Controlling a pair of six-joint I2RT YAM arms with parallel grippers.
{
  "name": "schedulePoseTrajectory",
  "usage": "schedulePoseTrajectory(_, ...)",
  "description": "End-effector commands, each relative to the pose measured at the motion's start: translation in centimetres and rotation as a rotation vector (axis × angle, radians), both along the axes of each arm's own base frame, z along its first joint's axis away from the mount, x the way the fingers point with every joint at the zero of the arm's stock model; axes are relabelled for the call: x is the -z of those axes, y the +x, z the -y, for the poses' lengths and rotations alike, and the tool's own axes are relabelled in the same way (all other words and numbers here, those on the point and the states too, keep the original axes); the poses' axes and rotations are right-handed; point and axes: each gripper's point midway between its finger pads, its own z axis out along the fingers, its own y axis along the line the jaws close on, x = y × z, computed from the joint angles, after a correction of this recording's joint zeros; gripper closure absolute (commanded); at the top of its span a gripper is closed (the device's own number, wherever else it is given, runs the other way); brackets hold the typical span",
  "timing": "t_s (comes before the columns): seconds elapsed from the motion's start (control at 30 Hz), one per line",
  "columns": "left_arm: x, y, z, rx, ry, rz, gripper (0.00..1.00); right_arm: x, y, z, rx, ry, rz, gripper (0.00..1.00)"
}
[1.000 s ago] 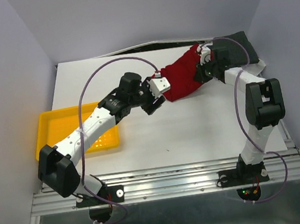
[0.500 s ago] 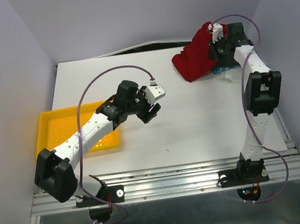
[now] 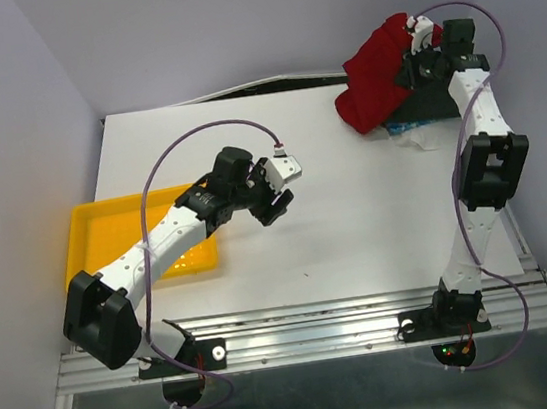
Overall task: Fold and stack the skirts
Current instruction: Neatly place the folded skirt to the corner
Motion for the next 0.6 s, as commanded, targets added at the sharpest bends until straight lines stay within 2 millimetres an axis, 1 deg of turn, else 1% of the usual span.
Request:
schedulePoseTrajectory(0.0,-0.8,0.3,0.7,0.015,-0.029,-0.002,0.29,-8.3,0.8,-0.8,-0.042,0.083,0.182,0.99)
schedulePoseTrajectory(0.03,-0.8,0.3,0.7,0.015,-0.028,-0.004,0.29,-9.0,0.9,-1.0,-0.047,0.098,0.193,0.99)
schedulePoseTrajectory(0.13,-0.9,0.5,0.8,0.014,-0.028,-0.006,0.3,-9.3,1.6,-0.8,-0.027,0.117,0.195,0.99)
schedulePoseTrajectory(0.2,-1.1,0.4,0.7,0.014,-0.028,-0.001,0.3,-9.6,2.1,0.6,0.0,0.106,0.21,0.99)
schedulePoseTrajectory(0.23,-1.1,0.3,0.6,0.014,-0.027,0.0,0.3,-9.7,2.2,0.7,0.001,0.106,0.214,0.99)
schedulePoseTrajectory(0.3,-1.0,0.2,0.4,0.013,-0.02,0.002,0.3,-9.9,2.3,2.0,0.019,0.104,0.222,0.99)
schedulePoseTrajectory(0.33,-0.8,0.1,0.2,0.012,-0.015,0.004,0.3,-9.5,2.3,2.8,0.026,0.099,0.219,0.99)
schedulePoseTrajectory(0.37,-0.7,0.1,0.2,0.012,-0.013,0.002,0.3,-9.2,2.2,2.8,0.018,0.094,0.214,0.99)
schedulePoseTrajectory(0.43,-0.5,0.0,0.1,0.012,-0.008,0.0,0.3,-8.3,1.9,4.6,0.033,0.07,0.204,0.99)
schedulePoseTrajectory(0.5,-0.5,0.0,0.1,0.011,-0.006,0.0,0.3,-6.8,1.8,6.0,0.047,0.048,0.185,0.99)
schedulePoseTrajectory(0.53,-0.4,0.0,0.0,0.008,-0.005,-0.004,0.3,-6.1,1.7,6.8,0.059,0.052,0.172,0.99)
schedulePoseTrajectory(0.57,-0.4,0.0,-0.1,0.006,-0.003,-0.004,0.3,-5.8,1.5,8.6,0.086,0.064,0.164,0.99)
